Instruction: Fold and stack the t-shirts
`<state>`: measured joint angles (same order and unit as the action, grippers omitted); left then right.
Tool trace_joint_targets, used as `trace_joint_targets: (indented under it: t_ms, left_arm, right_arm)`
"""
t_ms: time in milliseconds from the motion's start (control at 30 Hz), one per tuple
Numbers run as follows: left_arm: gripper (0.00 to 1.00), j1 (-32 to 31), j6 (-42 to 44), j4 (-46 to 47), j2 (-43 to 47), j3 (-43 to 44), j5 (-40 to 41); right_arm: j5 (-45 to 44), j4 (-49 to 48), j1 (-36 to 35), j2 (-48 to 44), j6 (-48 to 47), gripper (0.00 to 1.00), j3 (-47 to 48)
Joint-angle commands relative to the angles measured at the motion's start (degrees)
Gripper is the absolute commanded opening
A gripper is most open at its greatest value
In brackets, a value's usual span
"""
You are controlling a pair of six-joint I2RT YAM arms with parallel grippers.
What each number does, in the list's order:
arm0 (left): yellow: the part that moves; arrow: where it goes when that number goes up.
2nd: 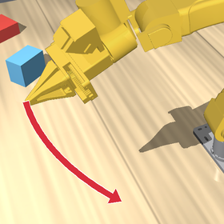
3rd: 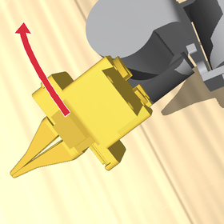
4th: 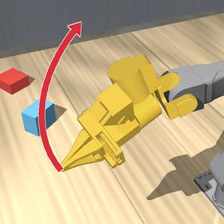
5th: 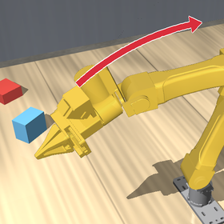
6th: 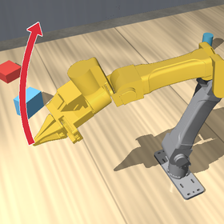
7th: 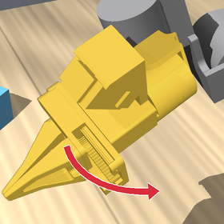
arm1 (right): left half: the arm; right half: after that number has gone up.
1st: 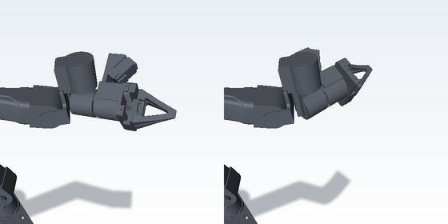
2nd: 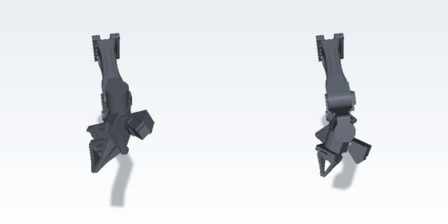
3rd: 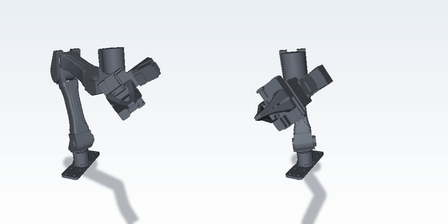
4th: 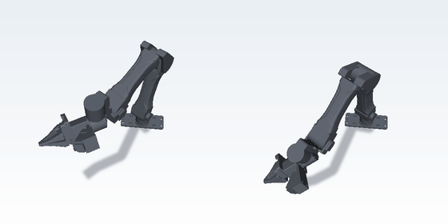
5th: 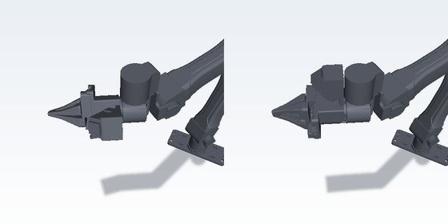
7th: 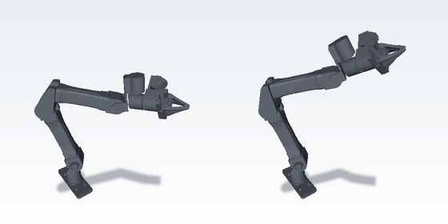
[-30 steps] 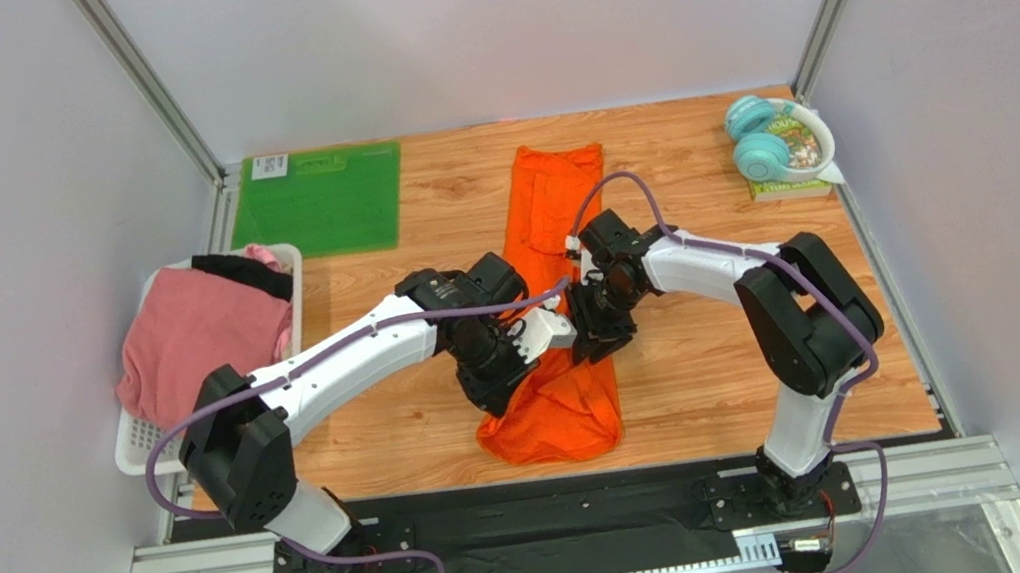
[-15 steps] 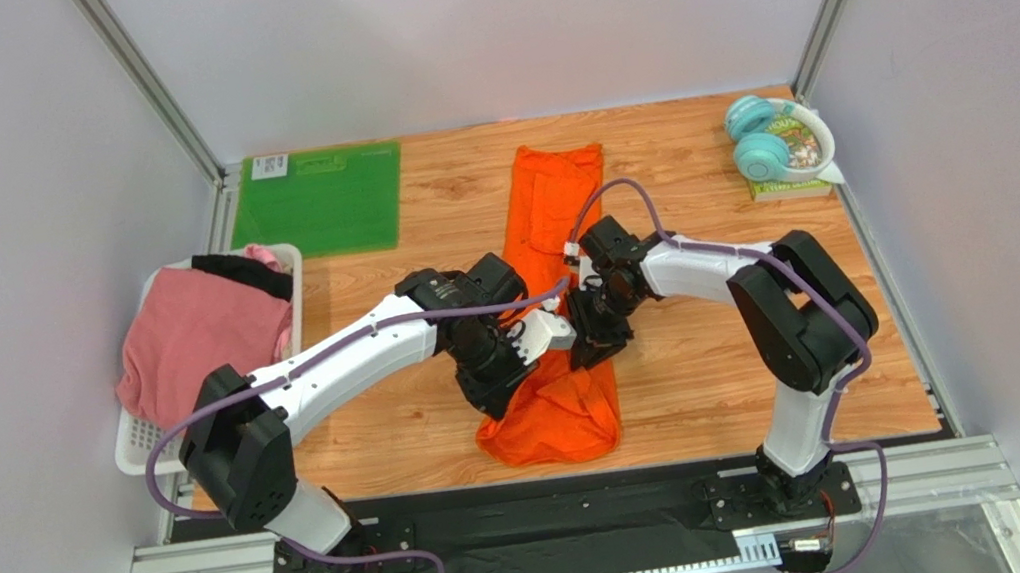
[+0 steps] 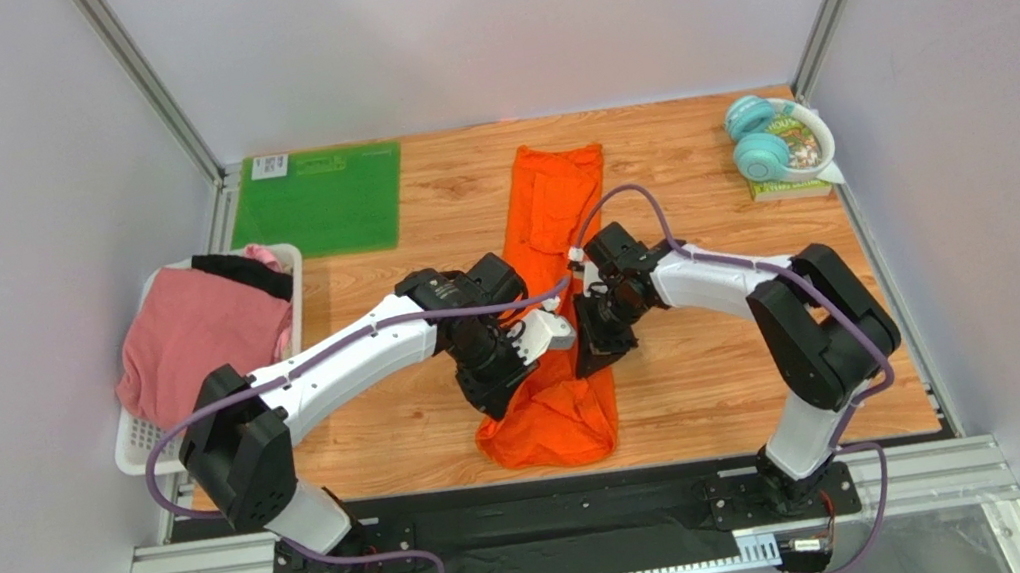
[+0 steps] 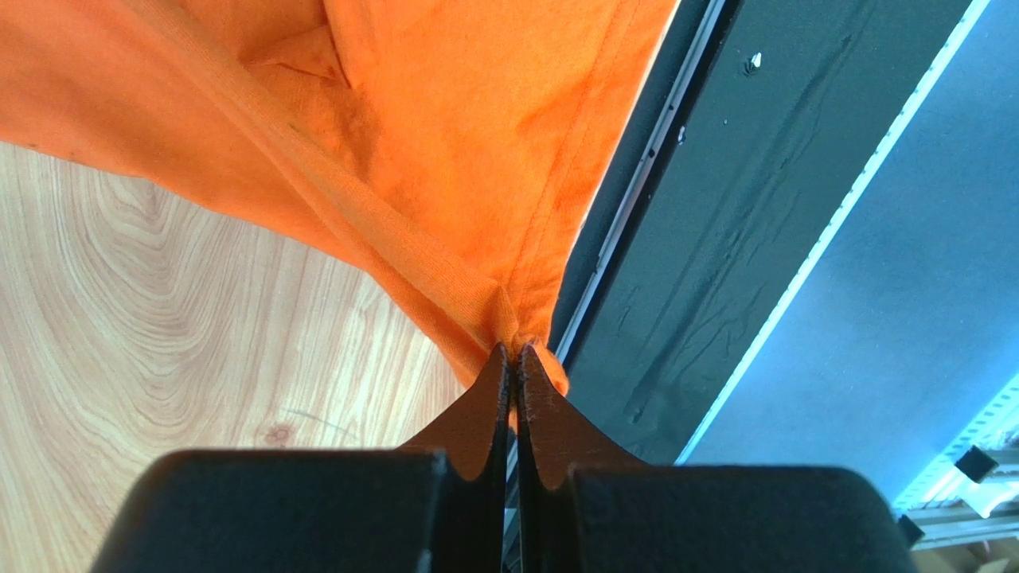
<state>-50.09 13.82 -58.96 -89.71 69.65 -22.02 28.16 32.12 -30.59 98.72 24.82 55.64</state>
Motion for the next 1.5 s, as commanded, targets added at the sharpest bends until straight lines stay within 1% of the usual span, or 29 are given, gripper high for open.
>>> trace_joint_targets:
  t_ms: [0,200,233,433,567,733,933,1033,1167,1233,1300,1367,1400,1433,1467]
  left_arm:
    - [0.02,0.25,0.50,-0.54,0.24,1.63,-0.92]
    - [0.02,0.25,0.50,-0.37,0.33,1.81,-0.74]
    - [0.02,0.25,0.50,-0.37,0.41,1.81,-0.74]
    - [0.02,0.25,0.41,-0.28,0.50,1.72,-1.01]
    - [0.02,0.25,0.68,-0.10,0.77,1.46,-1.01]
    - [0.02,0.25,0.68,-0.02,0.77,1.37,-1.18]
    - [0.02,0.25,0.50,-0.02,0.68,1.37,-1.09]
    - [0.02,0.25,0.50,-0.02,0.59,1.19,-0.92]
    - [0.02,0.25,0.41,0.42,0.50,0.93,-1.36]
    - [0.02,0.25,0.41,0.51,0.15,0.75,-1.36]
    - [0.02,0.25,0.33,0.86,-0.02,0.58,-1.45]
    - [0.02,0.25,0.33,1.04,-0.20,0.67,-1.53]
    - [0.02,0.25,0.33,1.04,-0.46,0.84,-1.53]
    - [0.02,0.25,0.41,0.95,-0.72,1.10,-1.45]
    - [0.02,0.25,0.33,0.95,-0.90,1.37,-1.53]
  right_arm:
    - [1.63,-0.83,-2.10,-5.37,2.16,0.04,0.61]
    - [1.54,-0.83,-7.37,-7.84,5.32,0.04,1.14]
    - [1.28,-1.00,-9.12,-7.92,6.46,0.04,1.05]
    - [-0.03,-1.79,-16.68,-7.05,9.19,0.04,1.40]
    - [-0.91,-0.49,-21.26,-6.78,10.60,0.03,2.89]
    - [-2.67,1.89,-26.18,-6.52,10.86,0.03,6.49]
    - [-5.13,5.49,-32.41,-3.18,9.99,0.04,11.68]
    - [-4.78,5.76,-35.23,-1.60,10.25,0.04,13.53]
    - [-3.56,7.87,-39.19,0.42,8.32,0.04,17.83]
    - [-0.75,7.78,-41.74,0.86,7.36,0.07,18.89]
    - [-1.70,8.57,-43.23,0.25,7.26,0.08,20.12]
    - [-0.66,7.79,-43.24,-0.98,7.87,0.09,19.78]
    - [1.44,7.17,-43.24,-1.50,8.40,0.11,20.03]
    - [2.67,5.60,-43.33,-2.47,8.93,0.20,20.21]
    - [3.38,5.41,-43.41,-2.65,9.45,0.26,20.82]
